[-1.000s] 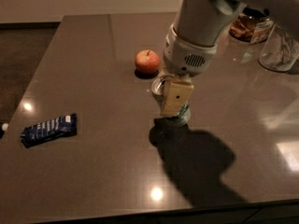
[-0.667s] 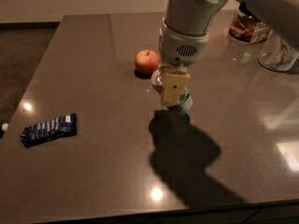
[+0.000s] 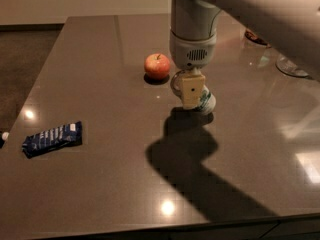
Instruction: Knock 7up can over
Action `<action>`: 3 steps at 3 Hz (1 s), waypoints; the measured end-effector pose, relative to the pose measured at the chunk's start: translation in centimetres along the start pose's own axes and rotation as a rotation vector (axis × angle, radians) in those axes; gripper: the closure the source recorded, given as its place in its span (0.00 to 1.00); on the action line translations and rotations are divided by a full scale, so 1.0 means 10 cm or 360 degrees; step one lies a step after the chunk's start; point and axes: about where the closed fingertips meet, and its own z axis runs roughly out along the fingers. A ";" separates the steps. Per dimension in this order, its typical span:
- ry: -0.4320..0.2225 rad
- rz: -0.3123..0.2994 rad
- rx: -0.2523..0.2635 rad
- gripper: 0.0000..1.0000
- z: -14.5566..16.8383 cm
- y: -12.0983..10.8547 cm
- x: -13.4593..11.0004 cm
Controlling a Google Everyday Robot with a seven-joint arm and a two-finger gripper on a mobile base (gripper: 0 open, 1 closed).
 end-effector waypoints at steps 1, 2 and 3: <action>0.0066 -0.0029 -0.0019 0.46 0.10 -0.01 0.06; 0.0086 -0.0061 -0.0051 0.22 0.23 0.05 0.05; 0.0058 -0.0064 -0.0001 0.00 0.24 -0.03 0.00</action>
Offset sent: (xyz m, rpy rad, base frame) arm -0.0212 -0.0140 -0.0371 -0.1132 0.1082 0.0497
